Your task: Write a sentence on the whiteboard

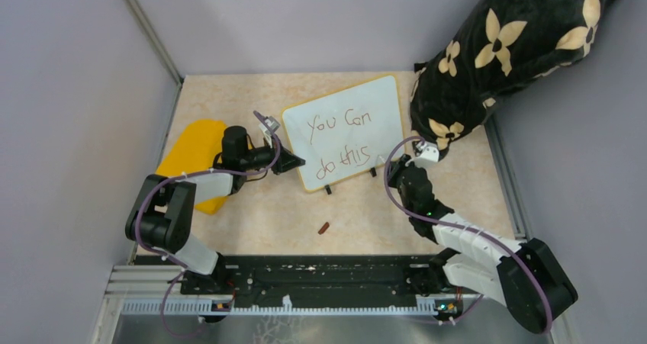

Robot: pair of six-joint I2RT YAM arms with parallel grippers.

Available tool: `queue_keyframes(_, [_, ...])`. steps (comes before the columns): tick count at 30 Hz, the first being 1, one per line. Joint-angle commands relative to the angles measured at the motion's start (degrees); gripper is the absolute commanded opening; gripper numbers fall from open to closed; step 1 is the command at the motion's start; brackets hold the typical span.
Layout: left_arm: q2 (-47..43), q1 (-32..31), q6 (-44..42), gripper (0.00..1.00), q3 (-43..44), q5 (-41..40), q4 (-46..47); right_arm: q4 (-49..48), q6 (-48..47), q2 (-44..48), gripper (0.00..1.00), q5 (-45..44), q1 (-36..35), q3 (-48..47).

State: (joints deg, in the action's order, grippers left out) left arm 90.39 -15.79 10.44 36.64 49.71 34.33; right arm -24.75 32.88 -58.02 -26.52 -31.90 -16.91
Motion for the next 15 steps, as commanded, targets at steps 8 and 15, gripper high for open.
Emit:
queue_keyframes(8, [3.0,-1.1,-6.6,0.0,-1.3,-5.6,-7.6,-5.1,1.3,-2.1,0.0,0.6,1.4,-2.2])
queue_keyframes(15, [3.0,-1.1,-6.6,0.0,-1.3,-5.6,-7.6,-4.6,1.4,-2.3,0.0,0.7,1.6,-1.7])
